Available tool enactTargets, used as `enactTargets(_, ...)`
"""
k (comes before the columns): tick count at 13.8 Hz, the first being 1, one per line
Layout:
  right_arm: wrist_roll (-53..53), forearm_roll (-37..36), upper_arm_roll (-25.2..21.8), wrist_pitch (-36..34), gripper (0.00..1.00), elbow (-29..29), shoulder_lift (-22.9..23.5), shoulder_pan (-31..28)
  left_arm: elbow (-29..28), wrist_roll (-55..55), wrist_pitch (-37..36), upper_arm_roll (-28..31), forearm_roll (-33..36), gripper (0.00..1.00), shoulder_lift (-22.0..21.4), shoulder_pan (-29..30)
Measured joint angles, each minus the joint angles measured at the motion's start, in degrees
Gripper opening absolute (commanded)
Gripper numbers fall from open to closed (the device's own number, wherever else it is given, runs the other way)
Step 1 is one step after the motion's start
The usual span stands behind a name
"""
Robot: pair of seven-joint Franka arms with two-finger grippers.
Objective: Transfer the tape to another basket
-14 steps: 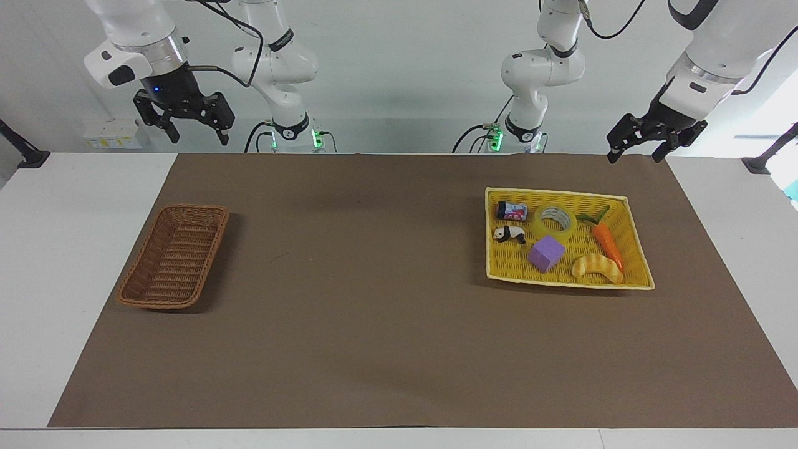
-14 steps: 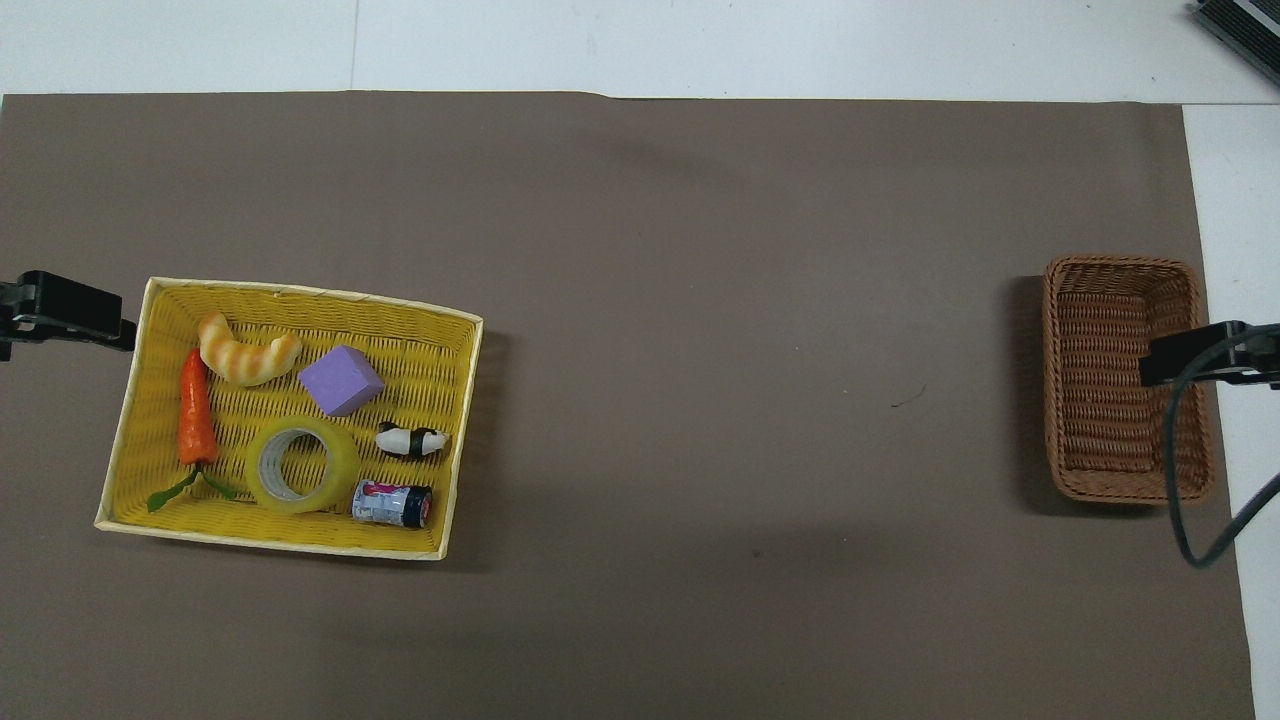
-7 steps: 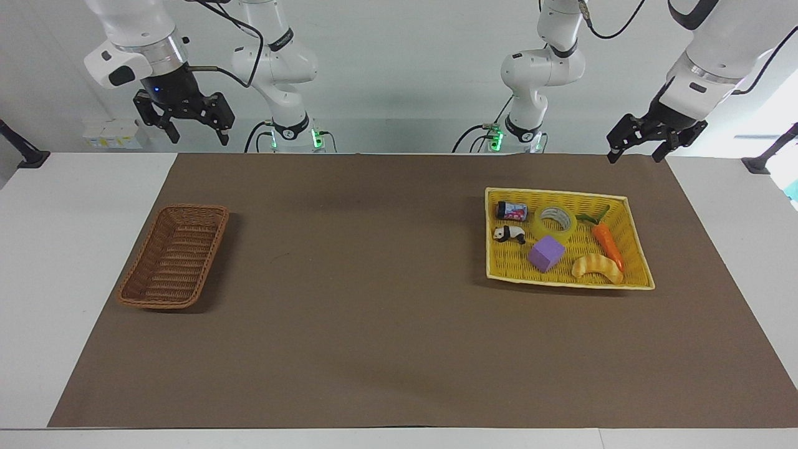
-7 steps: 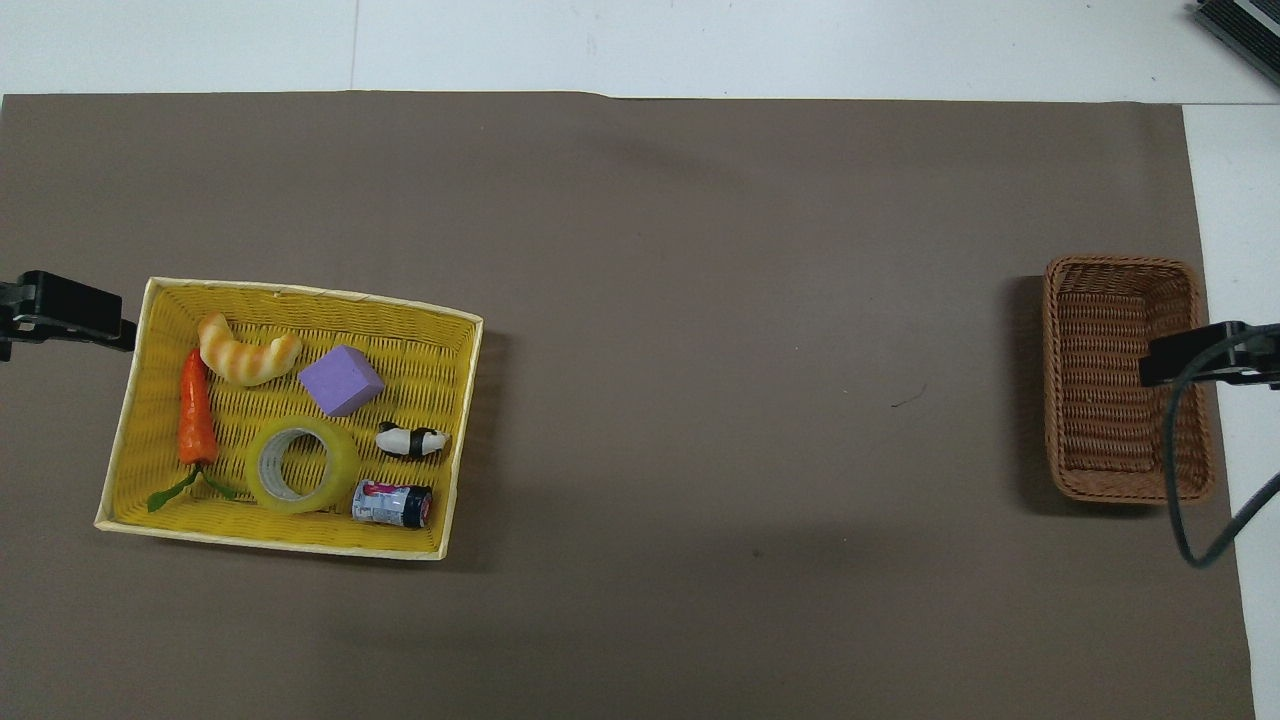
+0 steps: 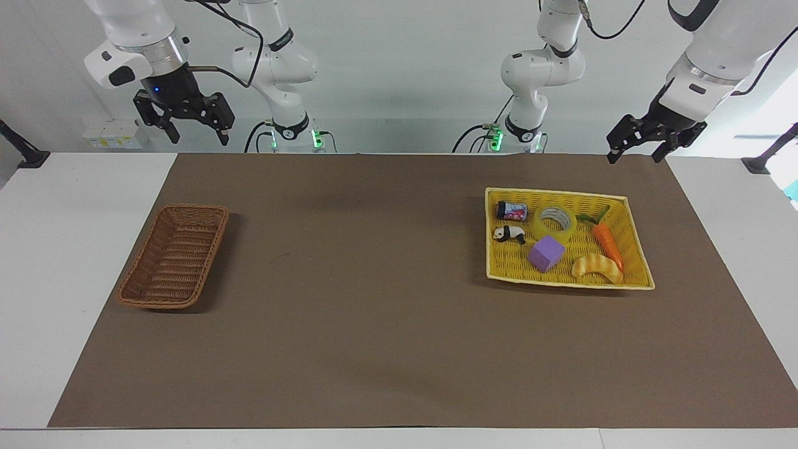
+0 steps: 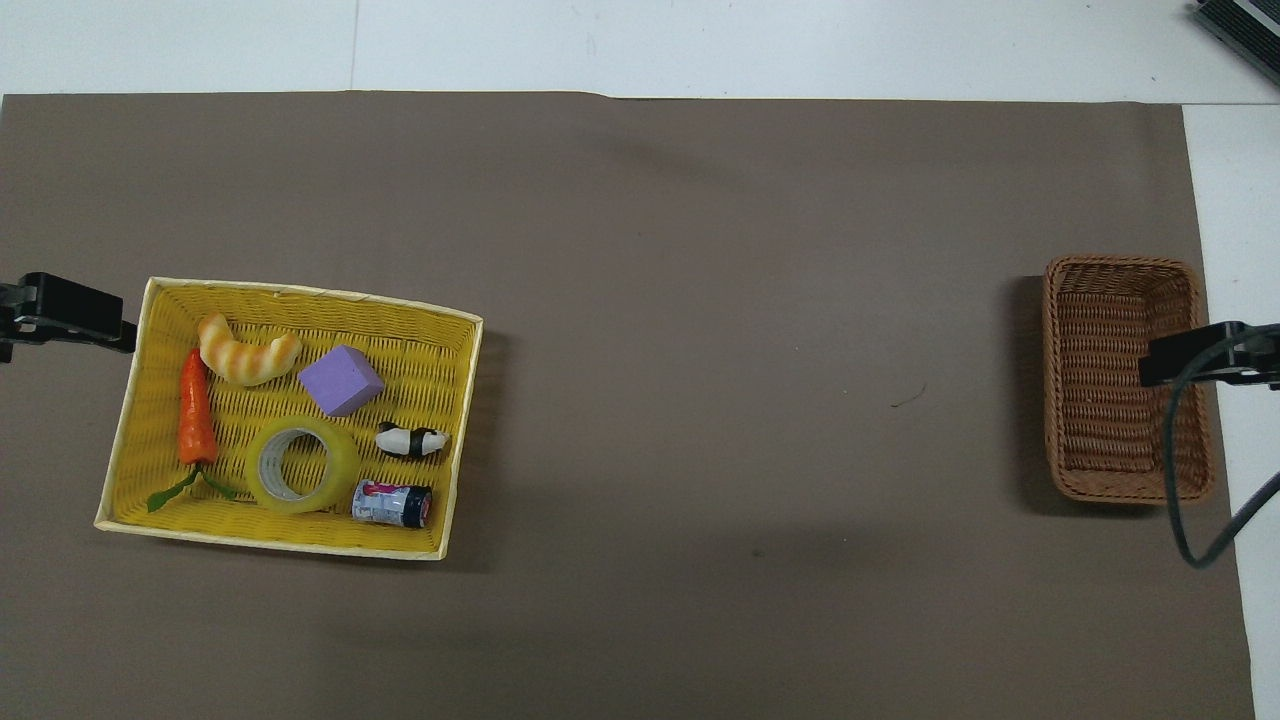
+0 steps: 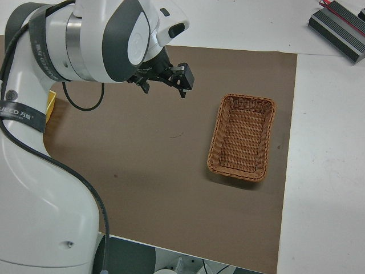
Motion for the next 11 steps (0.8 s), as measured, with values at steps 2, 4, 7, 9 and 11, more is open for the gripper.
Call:
enactTargets(2, 0.0, 0.0, 0.0, 0.0, 1.0, 0.0, 0.0, 0.0, -0.2, 0.0, 0.0, 0.0, 0.0, 1.0, 0.0, 0.0)
enactTargets(4, 0.0, 0.0, 0.0, 0.0, 1.0, 0.0, 0.0, 0.0, -0.5, 0.0, 0.1, 0.0, 0.0, 1.0, -0.1, 0.0)
enactTargets(7, 0.0, 0.0, 0.0, 0.0, 1.0, 0.0, 0.0, 0.0, -2.2, 0.0, 0.8, 0.1, 0.0, 1.0, -0.1, 0.0)
enactTargets(9, 0.0, 0.0, 0.0, 0.0, 1.0, 0.0, 0.0, 0.0, -4.6, 0.0, 2.7, 0.4, 0.0, 1.0, -0.3, 0.1)
enactTargets(11, 0.0, 0.0, 0.0, 0.0, 1.0, -0.1, 0.0, 0.0, -7.3, 0.0, 5.0, 0.6, 0.0, 1.0, -0.7, 0.1)
